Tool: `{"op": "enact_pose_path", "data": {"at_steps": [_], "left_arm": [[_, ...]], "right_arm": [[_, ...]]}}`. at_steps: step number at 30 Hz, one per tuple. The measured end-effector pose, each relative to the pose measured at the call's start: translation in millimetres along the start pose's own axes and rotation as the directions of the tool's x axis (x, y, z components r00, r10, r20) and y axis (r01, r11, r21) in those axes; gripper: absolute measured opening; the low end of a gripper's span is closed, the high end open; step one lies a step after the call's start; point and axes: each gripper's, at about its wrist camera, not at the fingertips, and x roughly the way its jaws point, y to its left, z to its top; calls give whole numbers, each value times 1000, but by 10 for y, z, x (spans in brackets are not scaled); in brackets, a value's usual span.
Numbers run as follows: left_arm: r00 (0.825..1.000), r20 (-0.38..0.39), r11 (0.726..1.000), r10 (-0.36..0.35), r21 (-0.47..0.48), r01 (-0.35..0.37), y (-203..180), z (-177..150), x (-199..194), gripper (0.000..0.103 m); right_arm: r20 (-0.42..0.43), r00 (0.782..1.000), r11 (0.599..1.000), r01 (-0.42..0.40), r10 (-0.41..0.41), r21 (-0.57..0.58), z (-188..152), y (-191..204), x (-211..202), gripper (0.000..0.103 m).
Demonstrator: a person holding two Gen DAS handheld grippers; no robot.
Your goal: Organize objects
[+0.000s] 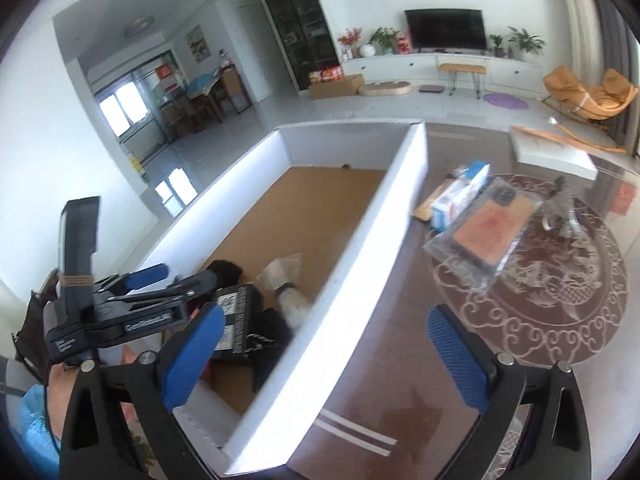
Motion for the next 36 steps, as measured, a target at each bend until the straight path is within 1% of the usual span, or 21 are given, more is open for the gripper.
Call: {"op": "enact_pose_path", "data": {"at_steps": [1, 2, 3, 5, 7, 9, 11, 12, 14, 15, 18, 20, 22, 26, 28, 30, 31, 35, 36], "left_arm": [[999, 21, 999, -36, 13, 36, -116, -4, -49, 87], [996, 36, 997, -79, 28, 78, -248, 4, -107, 87], [991, 46, 991, -125, 44, 123, -386, -10, -151, 87], [974, 48, 973, -220, 86, 215, -697, -70, -241, 87], [951, 27, 944, -307, 136, 301, -1046, -154, -322, 87], [926, -15, 907, -376, 196, 372, -1411, -240, -328, 87], [910, -75, 875, -408, 253, 413, -1765, -356, -273, 87], [904, -107, 863, -414, 269, 427, -1936, -408, -219, 87], [894, -151, 846, -423, 289, 449, -2198, -551, -59, 87], [893, -169, 845, -416, 290, 449, -2300, -627, 16, 87], [901, -200, 860, -386, 274, 430, -2473, -749, 332, 87], [911, -208, 872, -355, 277, 403, -2574, -816, 515, 87], [919, -215, 877, -329, 292, 382, -2613, -855, 653, 87], [933, -205, 872, -296, 340, 351, -2688, -912, 798, 87], [940, -201, 874, -275, 356, 331, -2713, -918, 872, 87], [943, -201, 877, -265, 357, 322, -2705, -909, 930, 87], [947, -188, 877, -262, 362, 315, -2703, -906, 936, 87], [959, -162, 870, -233, 406, 280, -2731, -903, 982, 88], [958, -157, 867, -240, 409, 284, -2731, -900, 980, 88]], "right_arm": [[20, 998, 998, 62, -63, 26, -13, -197, -20, 103], [20, 991, 989, 134, -135, 55, -31, -394, -18, 103], [4, 979, 975, 205, -206, 86, -93, -611, -4, 103], [-28, 942, 933, 335, -334, 133, -271, -1038, 15, 103], [-70, 902, 887, 432, -426, 166, -475, -1414, 14, 103], [-99, 871, 849, 491, -481, 192, -689, -1696, -36, 103], [-110, 850, 821, 526, -515, 220, -878, -1938, -110, 103], [-115, 844, 811, 536, -525, 235, -942, -2027, -162, 103], [-127, 845, 801, 533, -520, 273, -1024, -2182, -228, 103], [-131, 848, 796, 528, -514, 295, -1048, -2253, -255, 103], [-127, 856, 791, 513, -502, 334, -1054, -2353, -318, 103], [-130, 852, 790, 520, -507, 325, -1048, -2378, -301, 103], [-137, 847, 791, 529, -513, 307, -1035, -2387, -253, 103], [-144, 851, 800, 523, -504, 292, -1031, -2361, -179, 103], [-144, 849, 800, 527, -508, 286, -1027, -2351, -164, 103], [-146, 847, 799, 531, -511, 283, -1032, -2354, -147, 103], [-150, 846, 798, 533, -512, 282, -1035, -2356, -136, 103], [-167, 842, 792, 540, -513, 284, -1063, -2380, -86, 103], [-170, 841, 792, 540, -513, 285, -1067, -2389, -76, 103]]}}
